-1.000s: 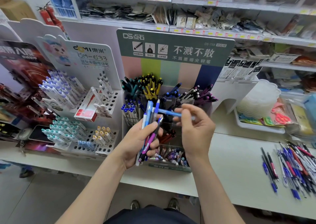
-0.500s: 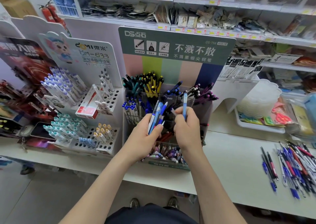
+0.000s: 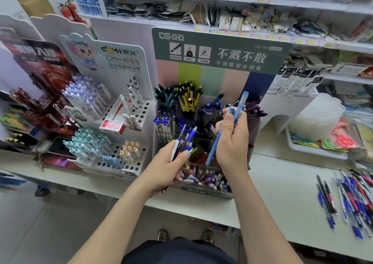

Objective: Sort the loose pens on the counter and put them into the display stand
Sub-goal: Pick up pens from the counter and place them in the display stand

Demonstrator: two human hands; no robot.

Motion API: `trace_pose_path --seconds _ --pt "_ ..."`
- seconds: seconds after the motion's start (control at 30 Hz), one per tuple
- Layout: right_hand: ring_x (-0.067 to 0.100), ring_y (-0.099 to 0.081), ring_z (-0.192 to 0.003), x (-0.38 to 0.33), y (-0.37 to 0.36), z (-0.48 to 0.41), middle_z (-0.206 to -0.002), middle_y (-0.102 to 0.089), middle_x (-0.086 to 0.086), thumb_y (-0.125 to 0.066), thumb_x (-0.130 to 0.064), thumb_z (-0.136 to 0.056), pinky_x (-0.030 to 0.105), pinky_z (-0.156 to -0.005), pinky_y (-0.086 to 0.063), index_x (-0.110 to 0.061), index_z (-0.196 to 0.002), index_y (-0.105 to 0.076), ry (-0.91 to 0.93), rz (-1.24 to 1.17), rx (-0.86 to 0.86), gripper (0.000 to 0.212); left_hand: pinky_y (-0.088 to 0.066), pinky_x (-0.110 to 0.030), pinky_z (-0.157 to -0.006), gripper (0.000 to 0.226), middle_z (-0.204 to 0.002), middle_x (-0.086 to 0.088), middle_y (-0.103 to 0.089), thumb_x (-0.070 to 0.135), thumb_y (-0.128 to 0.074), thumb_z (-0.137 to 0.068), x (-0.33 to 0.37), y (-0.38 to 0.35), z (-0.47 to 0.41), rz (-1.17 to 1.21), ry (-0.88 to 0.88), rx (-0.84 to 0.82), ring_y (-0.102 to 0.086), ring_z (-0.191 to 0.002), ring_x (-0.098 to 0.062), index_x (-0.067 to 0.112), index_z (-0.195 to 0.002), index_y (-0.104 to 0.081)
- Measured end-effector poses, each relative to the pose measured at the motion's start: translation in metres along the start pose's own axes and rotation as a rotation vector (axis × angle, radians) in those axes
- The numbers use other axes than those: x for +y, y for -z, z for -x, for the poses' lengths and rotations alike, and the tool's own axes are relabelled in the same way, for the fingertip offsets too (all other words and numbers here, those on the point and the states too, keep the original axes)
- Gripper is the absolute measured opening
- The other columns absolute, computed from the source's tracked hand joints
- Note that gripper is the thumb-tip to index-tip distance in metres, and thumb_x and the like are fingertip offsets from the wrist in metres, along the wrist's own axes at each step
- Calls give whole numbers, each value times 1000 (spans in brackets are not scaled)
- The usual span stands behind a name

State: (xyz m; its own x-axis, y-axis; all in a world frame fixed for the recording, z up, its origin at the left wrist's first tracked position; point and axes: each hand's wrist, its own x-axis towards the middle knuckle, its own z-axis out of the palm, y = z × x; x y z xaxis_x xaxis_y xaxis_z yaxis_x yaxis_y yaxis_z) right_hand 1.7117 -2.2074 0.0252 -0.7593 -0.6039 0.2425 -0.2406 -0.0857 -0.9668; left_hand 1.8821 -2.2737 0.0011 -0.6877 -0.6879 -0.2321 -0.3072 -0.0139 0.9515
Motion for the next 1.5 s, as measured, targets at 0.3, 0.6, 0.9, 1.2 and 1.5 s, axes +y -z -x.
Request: trace_pose_path --seconds 0.3,0.6,0.9,1.2,1.5 --pt "14 -48 -57 17 -4 20 -77 -63 0 -37 -36 -111 33 -55 -41 -30 -117 -50 -330 451 -673 15 -37 -32 -47 30 -58 7 -50 32 -53 -111 -39 23 -5 33 73 334 -45 -50 -16 6 -95 -56" --pt "9 -64 -68 27 -45 21 -96 -67 0 -47 -21 -107 25 -57 -46 -21 -128 -59 -283 778 -859 25 -50 -37 -63 18 -77 -1 -66 36 -56 -108 -67 39 -1 -188 43 408 -62 -67 -19 25 -97 -62" --pt "31 -60 -89 0 -104 -6 -108 -60 13 -67 -13 -96 40 -72 -50 -9 -108 -55 -62 1166 -901 18 -43 -33 -58 19 -72 6 -62 38 -56 -109 -72 53 4 -120 95 417 -56 -63 -12 27 -93 -61" --pt "31 -63 -122 24 -102 12 -129 -67 12 -64 -5 -88 47 -99 -58 -13 -136 -66 2 930 -782 49 -41 -29 -50 30 -56 5 -57 33 -55 -110 -57 58 3 45 83 368 -52 -52 -13 12 -91 -64" --pt "4 -68 -76 -8 -65 8 -82 -76 -7 -68 -33 -103 21 -72 -54 -24 -101 -84 -356 12 -416 18 -35 -27 -43 36 -73 -21 -48 42 -62 -106 -23 51 -3 359 4 -126 -39 -54 -21 10 -91 -65"
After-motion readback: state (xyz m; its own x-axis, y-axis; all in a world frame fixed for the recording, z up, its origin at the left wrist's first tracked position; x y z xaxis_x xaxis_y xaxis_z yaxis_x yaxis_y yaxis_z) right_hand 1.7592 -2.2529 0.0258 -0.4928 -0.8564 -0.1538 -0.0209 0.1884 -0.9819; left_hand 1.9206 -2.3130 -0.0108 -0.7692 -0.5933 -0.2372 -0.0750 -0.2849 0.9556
